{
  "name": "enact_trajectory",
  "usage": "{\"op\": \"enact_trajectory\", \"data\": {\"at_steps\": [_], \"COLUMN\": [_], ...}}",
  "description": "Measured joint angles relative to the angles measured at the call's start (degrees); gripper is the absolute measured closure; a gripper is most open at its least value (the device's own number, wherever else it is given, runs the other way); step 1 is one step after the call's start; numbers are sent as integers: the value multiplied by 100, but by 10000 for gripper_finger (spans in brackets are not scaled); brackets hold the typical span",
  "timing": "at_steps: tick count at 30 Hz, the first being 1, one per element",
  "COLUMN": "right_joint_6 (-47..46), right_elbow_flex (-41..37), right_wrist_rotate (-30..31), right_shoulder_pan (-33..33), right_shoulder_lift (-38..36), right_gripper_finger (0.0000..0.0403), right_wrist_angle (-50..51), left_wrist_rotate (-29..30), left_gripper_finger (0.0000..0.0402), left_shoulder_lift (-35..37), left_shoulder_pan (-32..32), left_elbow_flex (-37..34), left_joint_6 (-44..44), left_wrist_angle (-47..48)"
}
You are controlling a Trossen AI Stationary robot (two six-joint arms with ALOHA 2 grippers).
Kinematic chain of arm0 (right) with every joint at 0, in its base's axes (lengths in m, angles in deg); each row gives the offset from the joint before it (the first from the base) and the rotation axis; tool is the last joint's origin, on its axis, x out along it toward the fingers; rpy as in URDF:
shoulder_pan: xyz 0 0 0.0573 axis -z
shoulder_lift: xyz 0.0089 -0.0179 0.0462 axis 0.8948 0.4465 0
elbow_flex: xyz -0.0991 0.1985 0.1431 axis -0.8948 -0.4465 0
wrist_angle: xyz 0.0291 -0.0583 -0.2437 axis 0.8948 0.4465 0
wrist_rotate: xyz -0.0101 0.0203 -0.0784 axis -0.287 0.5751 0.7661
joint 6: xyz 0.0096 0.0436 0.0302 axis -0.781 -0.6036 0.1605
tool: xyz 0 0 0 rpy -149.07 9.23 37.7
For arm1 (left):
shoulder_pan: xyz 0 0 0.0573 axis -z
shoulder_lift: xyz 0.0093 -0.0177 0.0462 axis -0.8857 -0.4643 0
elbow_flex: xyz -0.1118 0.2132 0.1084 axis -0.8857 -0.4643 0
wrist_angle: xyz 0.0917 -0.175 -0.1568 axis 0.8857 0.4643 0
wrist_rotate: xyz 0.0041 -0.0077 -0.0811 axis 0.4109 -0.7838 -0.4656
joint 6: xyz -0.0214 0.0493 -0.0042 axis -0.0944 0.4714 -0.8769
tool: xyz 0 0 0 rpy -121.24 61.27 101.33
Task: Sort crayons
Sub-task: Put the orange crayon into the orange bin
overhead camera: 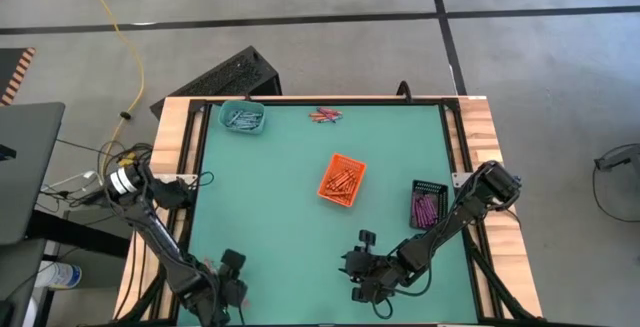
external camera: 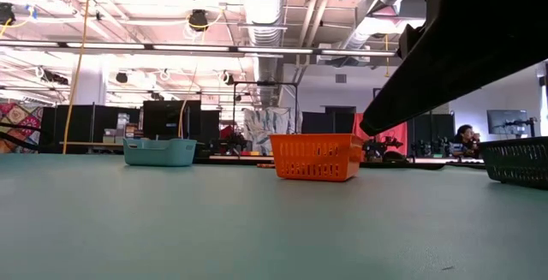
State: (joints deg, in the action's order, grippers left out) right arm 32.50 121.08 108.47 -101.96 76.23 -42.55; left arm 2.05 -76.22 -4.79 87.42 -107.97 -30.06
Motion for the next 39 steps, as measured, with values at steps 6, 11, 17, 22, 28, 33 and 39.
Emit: {"op": "enact_trajectory", "data": {"at_steps": [6,11,17,22,28,33,39], "right_joint_6": [0,0,0,0,0,0,33], "right_elbow_flex": [0,0,0,0,0,0,0], "right_wrist_rotate": [0,0,2,2,4,3,4], "right_shoulder_pan": [0,0,0,0,0,0,0], "right_shoulder_lift": [0,0,0,0,1,0,2], "right_gripper_finger": [258,258,258,258,258,258,258], "right_wrist_angle": [1,1,1,5,-1,-10,-14], "left_wrist_rotate": [151,158,188,25,135,262,426], "left_gripper_finger": [249,250,270,285,322,389,398], "left_shoulder_lift": [0,0,-35,-374,-516,-543,-568], "left_shoulder_pan": [-9,-46,-46,-46,-48,3,-17], "left_elbow_flex": [0,0,5,35,120,320,404], "left_joint_6": [243,325,610,672,639,933,1019], "left_wrist_angle": [-365,-605,-956,-951,-919,-837,-854]}}
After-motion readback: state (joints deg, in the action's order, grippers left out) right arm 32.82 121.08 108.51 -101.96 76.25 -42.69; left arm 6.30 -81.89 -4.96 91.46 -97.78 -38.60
